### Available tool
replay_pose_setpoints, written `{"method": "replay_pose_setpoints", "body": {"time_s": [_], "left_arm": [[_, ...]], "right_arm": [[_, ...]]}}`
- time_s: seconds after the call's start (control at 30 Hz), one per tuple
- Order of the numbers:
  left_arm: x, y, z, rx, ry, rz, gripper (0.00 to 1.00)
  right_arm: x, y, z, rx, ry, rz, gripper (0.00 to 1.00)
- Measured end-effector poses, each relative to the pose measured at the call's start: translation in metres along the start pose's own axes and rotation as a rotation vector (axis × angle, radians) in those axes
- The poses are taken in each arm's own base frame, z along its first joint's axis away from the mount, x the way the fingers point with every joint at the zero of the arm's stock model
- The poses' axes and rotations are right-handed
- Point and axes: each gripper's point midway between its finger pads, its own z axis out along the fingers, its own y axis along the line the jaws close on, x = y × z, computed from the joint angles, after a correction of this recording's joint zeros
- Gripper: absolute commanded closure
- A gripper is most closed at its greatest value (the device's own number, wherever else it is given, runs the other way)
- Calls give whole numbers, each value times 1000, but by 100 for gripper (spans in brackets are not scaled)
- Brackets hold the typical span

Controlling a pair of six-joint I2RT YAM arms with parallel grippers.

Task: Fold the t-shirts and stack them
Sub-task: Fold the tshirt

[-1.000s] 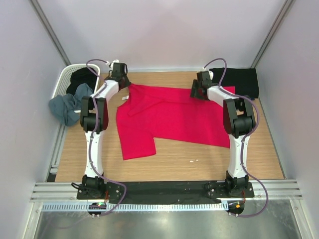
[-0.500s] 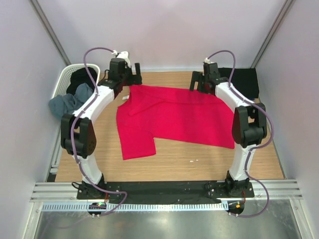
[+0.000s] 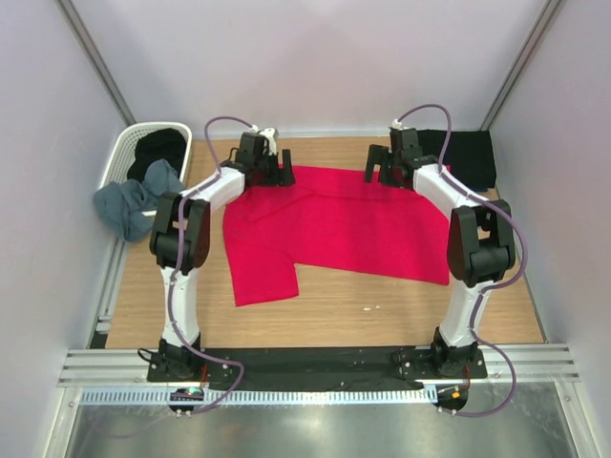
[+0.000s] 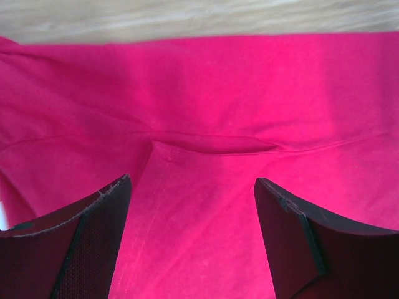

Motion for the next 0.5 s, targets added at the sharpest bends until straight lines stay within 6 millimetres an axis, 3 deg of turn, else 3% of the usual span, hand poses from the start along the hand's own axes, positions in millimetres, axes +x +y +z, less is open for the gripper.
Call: {"method": "replay_pose_setpoints", "body": {"time_s": [0.2,0.5], "left_arm": [[20,9,22,-11,47,-10,27],[-3,5,29,0,-10,2,38]], "right_arm": [[4,-2,4,8,9,1,0],[5,-3,5,12,14,5,0]]}}
